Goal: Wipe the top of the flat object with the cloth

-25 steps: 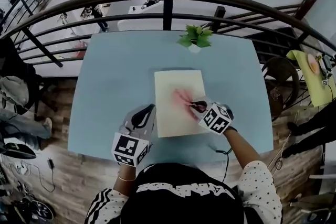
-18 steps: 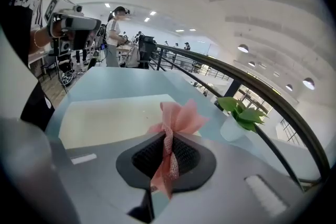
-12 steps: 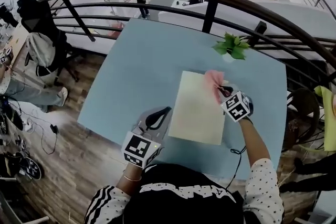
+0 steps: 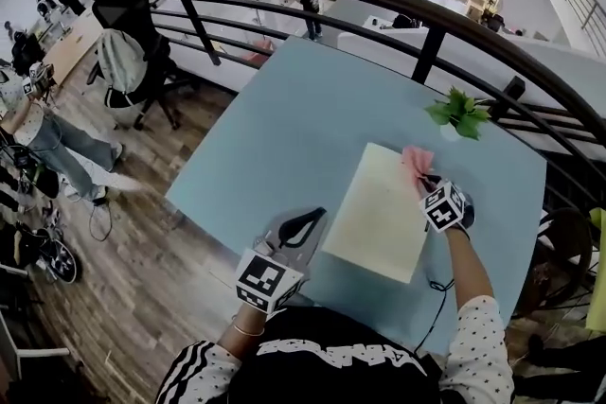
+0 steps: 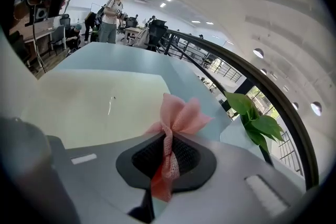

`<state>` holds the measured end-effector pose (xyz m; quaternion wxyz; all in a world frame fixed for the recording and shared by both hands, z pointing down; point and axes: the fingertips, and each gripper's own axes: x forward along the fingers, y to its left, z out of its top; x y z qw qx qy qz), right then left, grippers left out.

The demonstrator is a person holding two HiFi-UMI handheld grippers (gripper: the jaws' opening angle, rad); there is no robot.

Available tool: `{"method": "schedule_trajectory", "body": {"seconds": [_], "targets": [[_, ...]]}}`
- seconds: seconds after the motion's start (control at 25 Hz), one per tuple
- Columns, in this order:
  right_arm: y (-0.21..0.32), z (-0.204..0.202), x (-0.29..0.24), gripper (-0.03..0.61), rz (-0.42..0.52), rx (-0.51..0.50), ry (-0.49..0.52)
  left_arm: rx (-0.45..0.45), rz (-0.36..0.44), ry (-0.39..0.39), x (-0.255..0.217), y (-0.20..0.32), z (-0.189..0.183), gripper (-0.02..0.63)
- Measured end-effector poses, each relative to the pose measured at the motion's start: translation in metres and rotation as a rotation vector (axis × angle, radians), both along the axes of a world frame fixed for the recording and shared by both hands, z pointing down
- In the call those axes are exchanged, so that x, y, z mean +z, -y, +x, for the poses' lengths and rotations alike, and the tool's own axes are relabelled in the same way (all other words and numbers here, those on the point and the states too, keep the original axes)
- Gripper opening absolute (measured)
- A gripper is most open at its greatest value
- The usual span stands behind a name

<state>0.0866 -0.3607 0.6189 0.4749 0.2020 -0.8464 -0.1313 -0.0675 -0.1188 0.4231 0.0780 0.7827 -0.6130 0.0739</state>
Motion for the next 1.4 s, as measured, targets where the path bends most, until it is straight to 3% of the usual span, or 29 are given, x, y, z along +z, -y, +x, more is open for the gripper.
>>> {"method": "schedule_trajectory", "body": {"seconds": [0.52, 1.4], "targets": [[-0.028, -0.004, 0.006, 0.012, -0.001, -0.054, -0.045, 0.005, 0.015, 0.013, -0.007, -0.008, -0.006, 0.000], [-0.096, -0.002, 0.011, 0.006, 0.004, -0.104, -0.073, 0.172, 0.030, 0.017, -0.007, 0.012, 0.020, 0.000]]}}
